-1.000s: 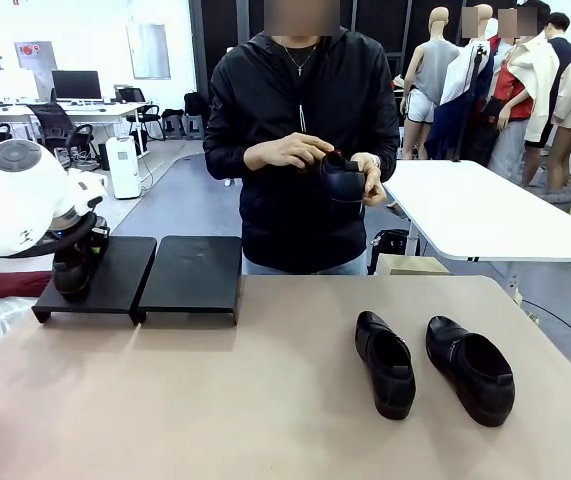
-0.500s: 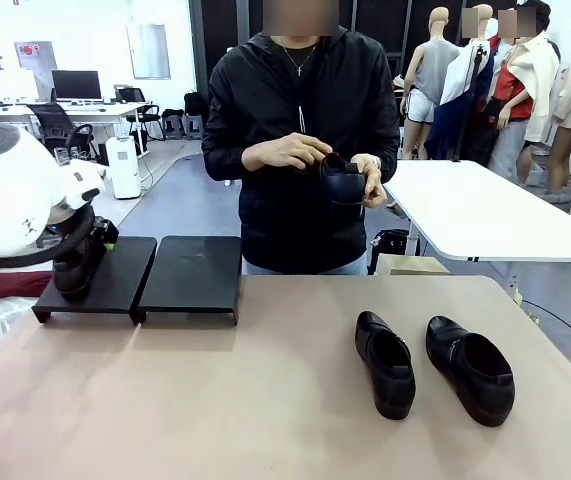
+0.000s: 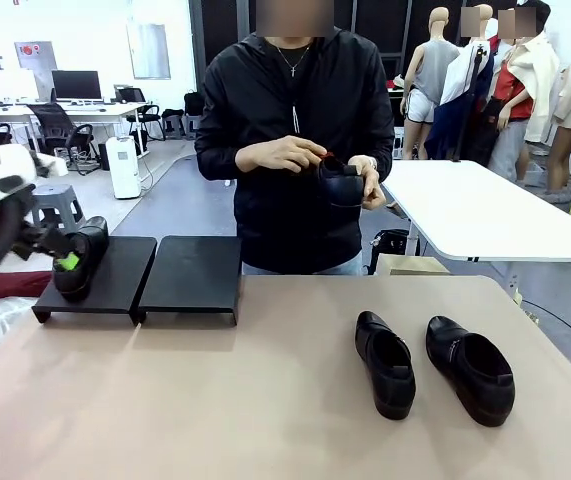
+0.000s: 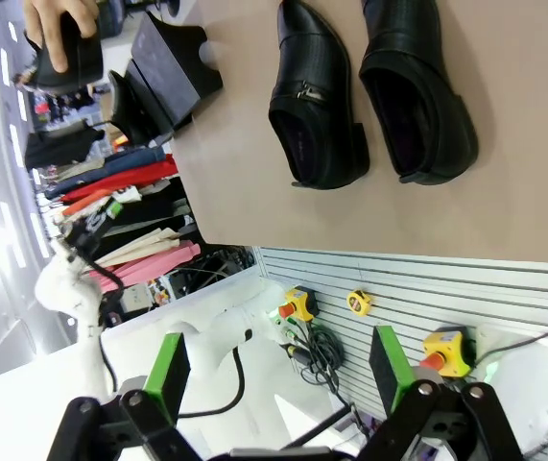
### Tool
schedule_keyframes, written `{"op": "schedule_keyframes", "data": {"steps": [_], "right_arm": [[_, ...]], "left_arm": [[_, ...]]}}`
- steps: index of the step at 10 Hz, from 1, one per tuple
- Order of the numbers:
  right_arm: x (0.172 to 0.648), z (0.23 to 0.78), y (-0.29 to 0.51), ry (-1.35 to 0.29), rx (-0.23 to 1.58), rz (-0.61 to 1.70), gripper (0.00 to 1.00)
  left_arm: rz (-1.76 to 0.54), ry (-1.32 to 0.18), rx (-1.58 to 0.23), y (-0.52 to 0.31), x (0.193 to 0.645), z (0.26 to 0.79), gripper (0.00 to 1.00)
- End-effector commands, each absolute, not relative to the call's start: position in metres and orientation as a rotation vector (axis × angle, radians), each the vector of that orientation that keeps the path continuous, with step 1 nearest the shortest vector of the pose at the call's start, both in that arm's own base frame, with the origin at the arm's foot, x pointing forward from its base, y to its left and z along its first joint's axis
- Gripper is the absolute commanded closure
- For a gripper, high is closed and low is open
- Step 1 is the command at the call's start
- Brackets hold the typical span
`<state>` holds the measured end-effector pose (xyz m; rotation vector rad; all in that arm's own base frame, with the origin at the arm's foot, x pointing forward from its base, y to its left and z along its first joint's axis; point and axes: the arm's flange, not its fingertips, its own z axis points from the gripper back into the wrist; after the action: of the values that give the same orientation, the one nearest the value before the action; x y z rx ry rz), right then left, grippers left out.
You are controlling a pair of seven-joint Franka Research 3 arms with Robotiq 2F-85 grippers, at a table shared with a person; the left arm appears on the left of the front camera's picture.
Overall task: Organize the shoes by placing them on the stand.
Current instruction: Place the Shoe from the middle of the table onto the Shoes Stand.
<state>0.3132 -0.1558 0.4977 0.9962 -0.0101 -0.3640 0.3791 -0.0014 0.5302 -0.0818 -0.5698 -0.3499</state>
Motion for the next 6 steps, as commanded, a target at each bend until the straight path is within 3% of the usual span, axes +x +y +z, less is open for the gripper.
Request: {"op": "schedule_keyframes", "data": {"steps": [1, 3, 4, 5, 6], "right_arm": [[0.312, 0.502, -0.158, 0.001, 0.986, -0.360, 0.00], [0.312, 0.502, -0.158, 0.001, 0.986, -0.360, 0.00], [0.312, 0.502, -0.158, 0.001, 0.986, -0.360, 0.00], [0.312, 0.502, -0.158, 0.001, 0.986, -0.360, 0.00], [0.312, 0.502, -0.158, 0.001, 0.986, -0.360, 0.00]], "left_arm": [[-0.487, -0.540, -0.354, 0.014, 0.332, 0.548, 0.00], [-0.447, -0.691, -0.466, 0.020, 0.268, 0.558, 0.00], [-0.395, -0.706, -0.526, 0.028, 0.257, 0.559, 0.00], [-0.358, -0.642, -0.584, 0.037, 0.272, 0.553, 0.00], [-0.329, -0.596, -0.611, 0.051, 0.297, 0.543, 0.06]]}}
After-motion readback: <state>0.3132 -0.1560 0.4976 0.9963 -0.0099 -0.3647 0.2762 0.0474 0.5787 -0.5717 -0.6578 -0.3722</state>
